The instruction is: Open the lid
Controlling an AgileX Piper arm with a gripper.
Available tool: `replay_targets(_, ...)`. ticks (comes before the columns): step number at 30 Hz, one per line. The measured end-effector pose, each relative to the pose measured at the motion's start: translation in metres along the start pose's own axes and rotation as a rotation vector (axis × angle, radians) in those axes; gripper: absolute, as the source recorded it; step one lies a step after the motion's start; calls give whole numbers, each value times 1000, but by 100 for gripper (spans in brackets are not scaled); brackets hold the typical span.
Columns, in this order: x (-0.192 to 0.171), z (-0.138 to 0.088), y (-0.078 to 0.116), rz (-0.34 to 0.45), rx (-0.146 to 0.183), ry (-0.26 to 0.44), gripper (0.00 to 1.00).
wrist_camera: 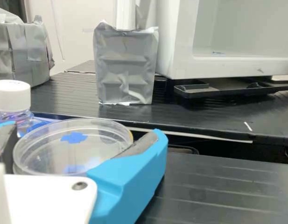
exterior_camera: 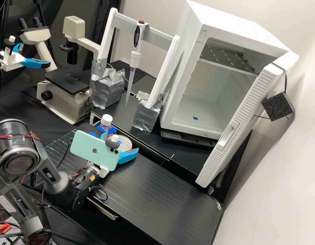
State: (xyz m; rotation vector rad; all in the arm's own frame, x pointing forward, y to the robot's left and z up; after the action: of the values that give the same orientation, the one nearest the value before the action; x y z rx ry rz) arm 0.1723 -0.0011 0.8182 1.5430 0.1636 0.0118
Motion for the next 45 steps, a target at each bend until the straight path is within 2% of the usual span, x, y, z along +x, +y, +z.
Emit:
replay_targets(3,0,0,0,0,-1,0,100)
replay_targets(4,0,0,0,0,-1,0,0)
replay_targets(9,-1,2,2,9,0,-11,0)
replay_targets(15,-4,2,4,6,20,-2,0)
replay_targets(40,-3,-2,3,-2,18,16,0)
replay_targets(45,-5,-5,5,8,3,32,0)
